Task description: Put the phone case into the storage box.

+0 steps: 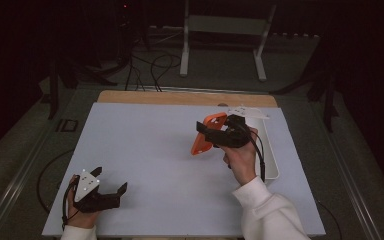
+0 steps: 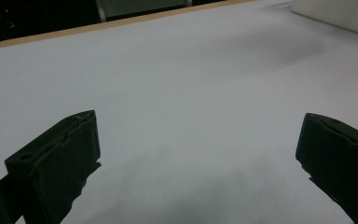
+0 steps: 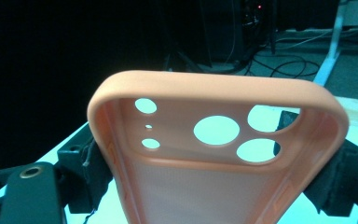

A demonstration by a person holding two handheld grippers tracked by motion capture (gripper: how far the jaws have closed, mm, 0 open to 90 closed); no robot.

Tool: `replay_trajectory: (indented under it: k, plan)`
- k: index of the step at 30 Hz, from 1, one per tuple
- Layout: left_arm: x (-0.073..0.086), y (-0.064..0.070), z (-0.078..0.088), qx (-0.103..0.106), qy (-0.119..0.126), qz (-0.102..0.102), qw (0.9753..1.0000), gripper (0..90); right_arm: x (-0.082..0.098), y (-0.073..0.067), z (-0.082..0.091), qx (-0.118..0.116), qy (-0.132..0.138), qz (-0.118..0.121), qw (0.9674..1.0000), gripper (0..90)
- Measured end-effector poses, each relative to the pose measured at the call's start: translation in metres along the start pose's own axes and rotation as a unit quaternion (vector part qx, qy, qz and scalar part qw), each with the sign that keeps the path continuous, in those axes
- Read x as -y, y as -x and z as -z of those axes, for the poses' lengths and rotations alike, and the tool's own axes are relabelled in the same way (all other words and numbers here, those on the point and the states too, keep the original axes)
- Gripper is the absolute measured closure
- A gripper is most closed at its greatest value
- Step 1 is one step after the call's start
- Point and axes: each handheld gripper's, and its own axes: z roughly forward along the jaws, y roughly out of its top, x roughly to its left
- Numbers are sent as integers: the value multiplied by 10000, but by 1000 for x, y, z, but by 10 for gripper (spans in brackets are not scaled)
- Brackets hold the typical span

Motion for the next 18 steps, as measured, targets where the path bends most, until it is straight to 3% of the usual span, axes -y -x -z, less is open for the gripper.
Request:
replay_trajectory:
  k: [18]
  plan:
    - [0,1,0,-11,-18,-39,10000,5,-13,13,-2,225,120,103,9996,161]
